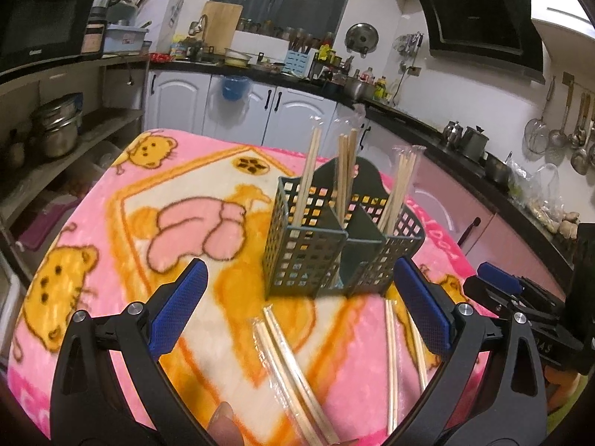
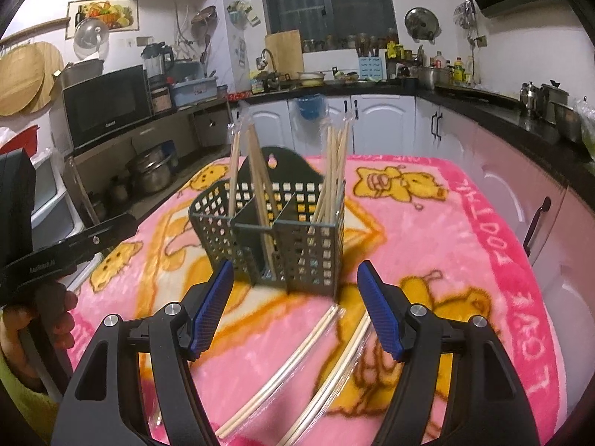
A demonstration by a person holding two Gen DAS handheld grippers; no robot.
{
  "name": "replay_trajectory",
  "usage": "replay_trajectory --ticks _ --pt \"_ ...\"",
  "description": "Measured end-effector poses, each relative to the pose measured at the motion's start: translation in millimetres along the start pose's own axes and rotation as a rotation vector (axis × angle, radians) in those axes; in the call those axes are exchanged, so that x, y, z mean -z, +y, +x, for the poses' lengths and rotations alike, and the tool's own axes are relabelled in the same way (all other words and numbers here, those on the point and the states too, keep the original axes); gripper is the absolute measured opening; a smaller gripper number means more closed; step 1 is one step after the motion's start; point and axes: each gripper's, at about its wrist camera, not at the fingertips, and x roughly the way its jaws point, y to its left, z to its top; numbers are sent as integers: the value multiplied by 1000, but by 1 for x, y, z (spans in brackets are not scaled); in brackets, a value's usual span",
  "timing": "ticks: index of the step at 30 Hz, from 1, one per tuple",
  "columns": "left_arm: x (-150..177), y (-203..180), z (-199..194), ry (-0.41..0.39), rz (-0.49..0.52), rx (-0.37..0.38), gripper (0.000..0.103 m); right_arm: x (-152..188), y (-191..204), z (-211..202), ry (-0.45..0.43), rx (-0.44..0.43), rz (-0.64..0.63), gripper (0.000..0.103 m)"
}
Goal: Organize utensils
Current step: 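Withdraw both open tools from the caddy toward the remaining chopsticks, then close the left tool on a wrapped chopstick pair while the right tool grasps another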
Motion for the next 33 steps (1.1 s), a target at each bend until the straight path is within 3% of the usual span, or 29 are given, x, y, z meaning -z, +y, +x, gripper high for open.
replay_trajectory --ticks 27,33 --pt "46 32 33 196 -34 -64 92 29 10 40 157 -40 -18 67" --pt "53 36 44 250 -43 -60 80 31 5 47 179 -41 -9 67"
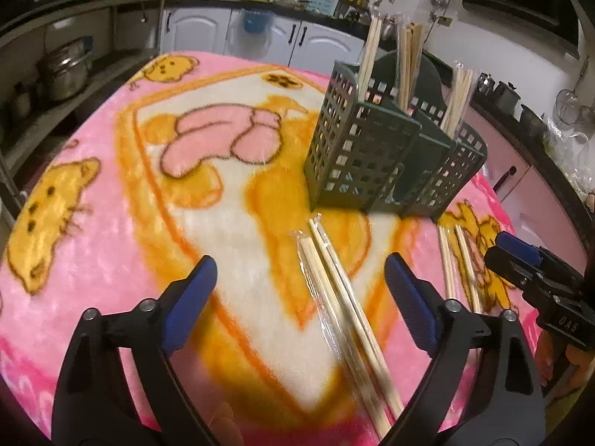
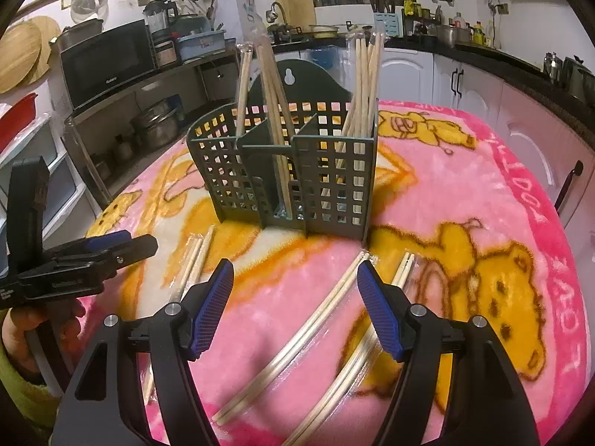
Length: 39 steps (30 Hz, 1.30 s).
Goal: Organize utensils
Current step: 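Close the left tool on a wrapped chopstick pair while the right tool grasps another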
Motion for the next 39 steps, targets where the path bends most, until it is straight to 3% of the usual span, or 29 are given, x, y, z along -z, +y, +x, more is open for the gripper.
replay_trajectory --ticks 9,13,27,30,35,39 --pt "-2 1 21 84 -18 29 49 -2 -11 16 43 11 24 66" --pt "-2 2 34 129 -25 37 33 -5 -18 29 75 24 28 61" --pt "-18 11 57 213 -76 61 30 -12 -33 81 214 54 61 57" --pt "-21 10 61 218 -67 60 27 -11 -33 87 234 58 68 57" --pt "-25 14 68 228 -71 62 13 -12 -31 92 244 80 83 57" --pt "-27 17 70 228 -71 62 8 -12 -25 93 240 134 57 42"
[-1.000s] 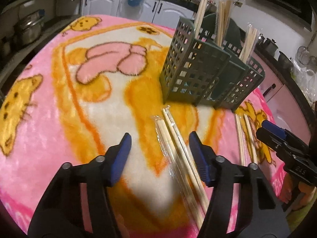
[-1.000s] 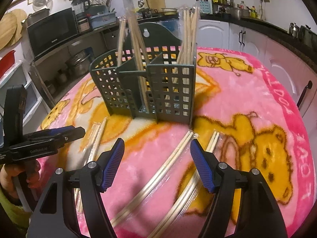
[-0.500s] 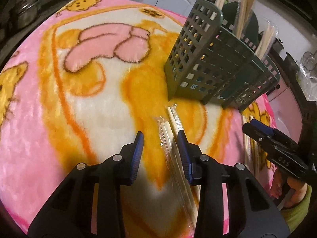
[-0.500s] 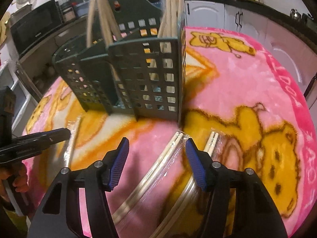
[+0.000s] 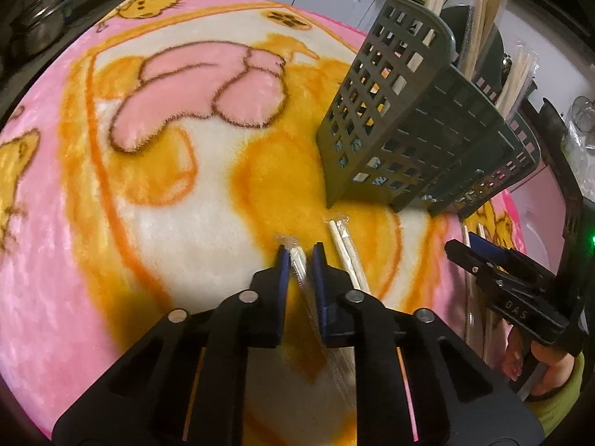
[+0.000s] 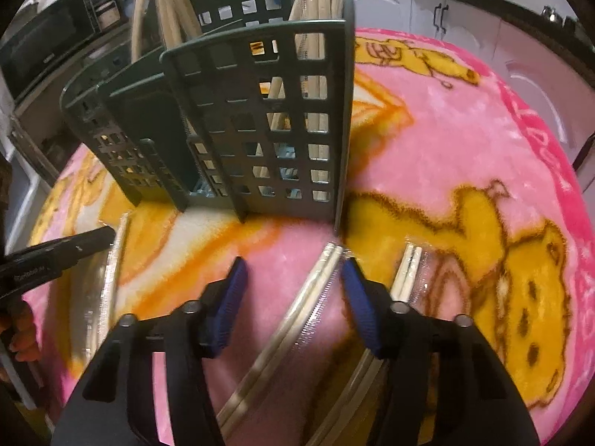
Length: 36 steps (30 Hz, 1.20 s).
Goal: Organize utensils
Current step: 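Close the left tool on a wrapped chopstick pair while the right tool grasps another, then lift both held chopstick pairs and carry them above the green caddy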
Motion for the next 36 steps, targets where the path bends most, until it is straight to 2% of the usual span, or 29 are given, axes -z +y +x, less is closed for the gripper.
replay_trajectory --ticks 2,8,14,19,28,36 --pt "0 1 -1 0 -5 7 7 1 2 -2 -5 2 -6 24" --pt "1 -3 -11 -16 -1 26 4 4 7 -11 7 -85 9 6" --pt "-1 -22 -33 -77 64 28 3 3 25 -35 -35 -170 -36 6" --pt "-6 -39 -52 -129 103 47 3 -2 37 -69 -133 -237 -83 6" --pt "-17 -72 -87 -218 170 83 3 -19 36 -130 -305 -268 -129 6" --pt "-30 -96 -122 -321 215 117 3 -25 21 -165 -414 -280 -113 6"
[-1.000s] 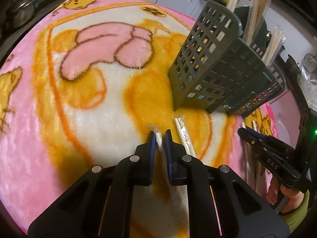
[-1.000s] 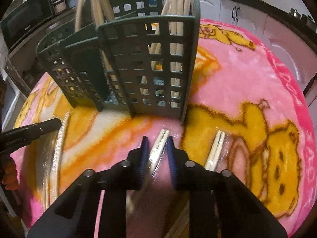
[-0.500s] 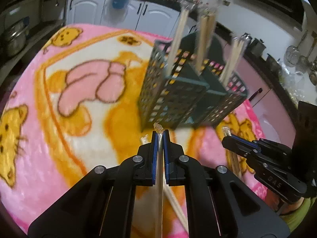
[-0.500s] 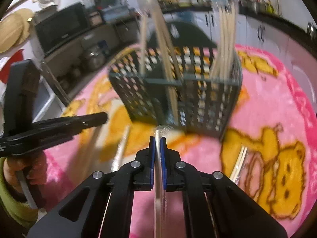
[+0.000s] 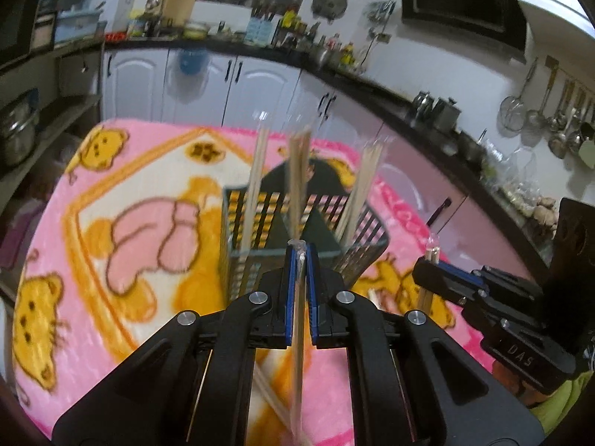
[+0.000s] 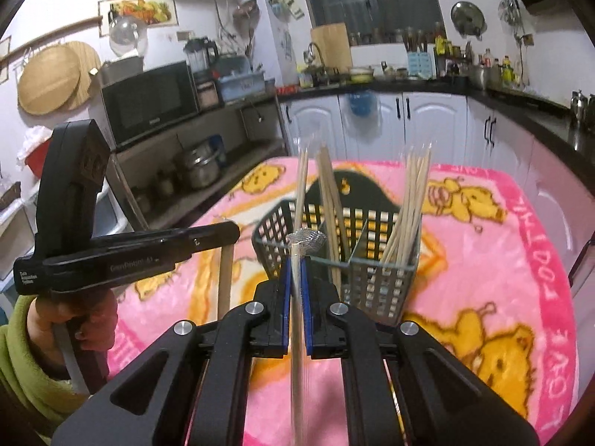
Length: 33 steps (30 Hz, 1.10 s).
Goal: Organize utensils
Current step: 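Lift both held chopstick pairs and carry them above the green caddy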
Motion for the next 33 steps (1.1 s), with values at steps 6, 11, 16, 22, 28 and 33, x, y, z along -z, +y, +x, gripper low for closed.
replay_trajectory --ticks 6,11,16,22,28,33 --pt "-21 -15 -12 -55 26 30 3 -12 5 -19 -76 20 -20 6" --pt "-35 -23 -16 -84 41 41 3 -22 6 -33 -157 27 -42 6" --pt "-45 -31 -19 -108 56 53 3 -31 8 -42 -210 46 -64 6" --pt "-57 -38 -22 -128 72 65 3 -42 8 -44 -243 46 -68 6" --pt "-70 -45 -25 -161 91 72 3 -55 5 -47 -284 52 -61 6" --pt "-82 -50 -30 -193 103 68 3 -64 3 -47 -310 61 -63 6"
